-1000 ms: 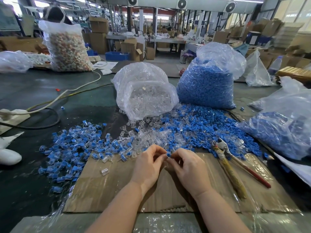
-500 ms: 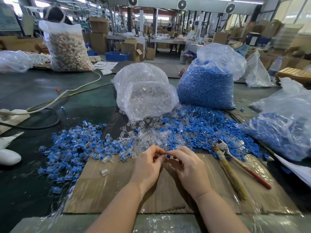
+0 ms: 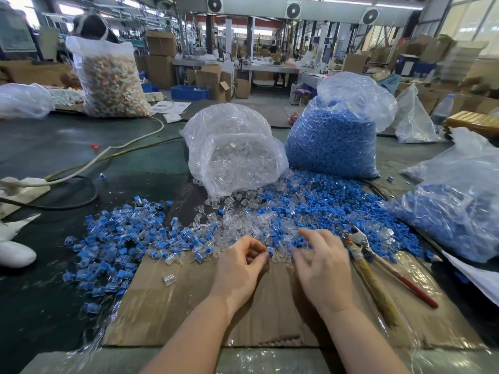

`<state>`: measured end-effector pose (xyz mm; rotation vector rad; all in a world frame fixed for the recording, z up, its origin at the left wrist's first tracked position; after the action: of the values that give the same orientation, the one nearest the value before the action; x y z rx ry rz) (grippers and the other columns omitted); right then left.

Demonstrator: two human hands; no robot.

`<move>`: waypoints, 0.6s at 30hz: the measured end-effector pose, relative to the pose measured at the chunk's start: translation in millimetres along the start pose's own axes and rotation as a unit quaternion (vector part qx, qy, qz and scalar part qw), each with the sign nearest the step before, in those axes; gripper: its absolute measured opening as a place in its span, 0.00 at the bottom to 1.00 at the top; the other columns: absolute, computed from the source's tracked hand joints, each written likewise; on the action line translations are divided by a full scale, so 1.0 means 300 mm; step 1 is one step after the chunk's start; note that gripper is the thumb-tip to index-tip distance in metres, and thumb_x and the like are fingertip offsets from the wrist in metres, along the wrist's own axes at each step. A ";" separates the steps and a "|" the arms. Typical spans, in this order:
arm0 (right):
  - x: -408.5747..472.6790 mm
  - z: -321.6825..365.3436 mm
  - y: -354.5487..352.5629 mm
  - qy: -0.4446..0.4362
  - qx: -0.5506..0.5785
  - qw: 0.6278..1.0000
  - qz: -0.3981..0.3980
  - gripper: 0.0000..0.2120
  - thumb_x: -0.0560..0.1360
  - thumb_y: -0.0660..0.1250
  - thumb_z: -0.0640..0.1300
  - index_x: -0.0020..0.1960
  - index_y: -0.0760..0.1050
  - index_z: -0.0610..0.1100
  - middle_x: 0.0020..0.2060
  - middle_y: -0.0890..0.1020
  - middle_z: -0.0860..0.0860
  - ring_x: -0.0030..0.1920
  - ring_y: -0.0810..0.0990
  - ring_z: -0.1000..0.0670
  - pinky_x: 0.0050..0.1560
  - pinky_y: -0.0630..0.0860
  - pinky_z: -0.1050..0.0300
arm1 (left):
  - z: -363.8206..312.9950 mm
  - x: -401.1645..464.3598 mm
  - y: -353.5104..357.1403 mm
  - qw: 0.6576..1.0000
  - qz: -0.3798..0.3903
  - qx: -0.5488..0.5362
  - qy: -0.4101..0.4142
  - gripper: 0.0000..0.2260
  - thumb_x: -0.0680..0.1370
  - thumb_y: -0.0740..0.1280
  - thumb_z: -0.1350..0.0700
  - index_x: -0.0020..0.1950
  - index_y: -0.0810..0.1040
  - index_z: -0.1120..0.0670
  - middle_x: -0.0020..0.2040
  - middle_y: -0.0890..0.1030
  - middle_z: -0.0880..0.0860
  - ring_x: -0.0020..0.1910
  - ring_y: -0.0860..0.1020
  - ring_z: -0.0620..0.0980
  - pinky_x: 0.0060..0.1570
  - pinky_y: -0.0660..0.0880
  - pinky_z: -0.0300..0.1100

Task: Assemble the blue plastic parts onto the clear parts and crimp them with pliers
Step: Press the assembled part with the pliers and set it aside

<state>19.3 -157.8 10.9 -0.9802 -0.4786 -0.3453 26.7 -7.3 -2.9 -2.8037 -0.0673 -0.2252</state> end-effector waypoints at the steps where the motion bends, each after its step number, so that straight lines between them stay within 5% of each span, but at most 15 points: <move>1: 0.007 -0.013 -0.011 0.046 -0.048 0.998 0.006 0.20 0.74 0.68 0.47 0.64 0.73 0.42 0.56 0.77 0.46 0.58 0.74 0.47 0.60 0.68 0.52 | 0.000 -0.001 -0.002 1.000 -0.003 0.003 0.001 0.06 0.75 0.69 0.61 0.43 0.76 0.50 0.39 0.80 0.50 0.39 0.78 0.43 0.39 0.74 0.30; 4: 0.018 -0.074 -0.053 0.190 -0.232 0.950 0.085 0.28 0.78 0.56 0.58 0.73 0.58 0.45 0.68 0.67 0.44 0.68 0.65 0.44 0.68 0.62 0.46 | -0.001 -0.001 -0.005 1.000 -0.009 0.020 0.003 0.05 0.75 0.68 0.60 0.42 0.76 0.50 0.40 0.79 0.49 0.41 0.77 0.44 0.41 0.74 0.30; 9: 0.013 -0.173 -0.124 0.344 -0.267 0.877 0.204 0.36 0.77 0.46 0.66 0.76 0.45 0.46 0.75 0.55 0.42 0.74 0.52 0.40 0.68 0.49 0.31 | -0.008 0.006 -0.006 1.000 -0.017 0.008 -0.005 0.04 0.75 0.69 0.60 0.43 0.76 0.52 0.40 0.79 0.50 0.39 0.76 0.43 0.39 0.72 0.27; 14: 0.004 -0.181 -0.138 0.329 -0.301 0.871 0.204 0.28 0.79 0.49 0.60 0.72 0.56 0.44 0.71 0.62 0.42 0.70 0.60 0.40 0.66 0.58 0.36 | -0.014 0.011 -0.012 0.998 -0.012 -0.051 -0.042 0.02 0.75 0.68 0.62 0.47 0.77 0.57 0.42 0.81 0.56 0.42 0.79 0.50 0.39 0.75 0.31; 18: 0.015 -0.140 -0.152 0.251 -0.311 0.902 0.160 0.11 0.80 0.52 0.50 0.52 0.65 0.43 0.57 0.73 0.42 0.58 0.70 0.40 0.54 0.69 0.49 | -0.023 0.018 -0.018 0.989 0.003 -0.121 -0.080 0.03 0.76 0.66 0.64 0.48 0.76 0.60 0.43 0.81 0.59 0.38 0.79 0.49 0.38 0.77 0.37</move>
<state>10.6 -217.6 26.0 -1.5065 0.2939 -0.4461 30.5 -4.4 6.1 -3.0596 -0.0718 -0.0064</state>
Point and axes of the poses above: each hand's wrist, its own x-axis towards the middle knuckle, its own y-axis out of the palm, z = x × y, the point moved 1 cm from there along x, towards the middle knuckle
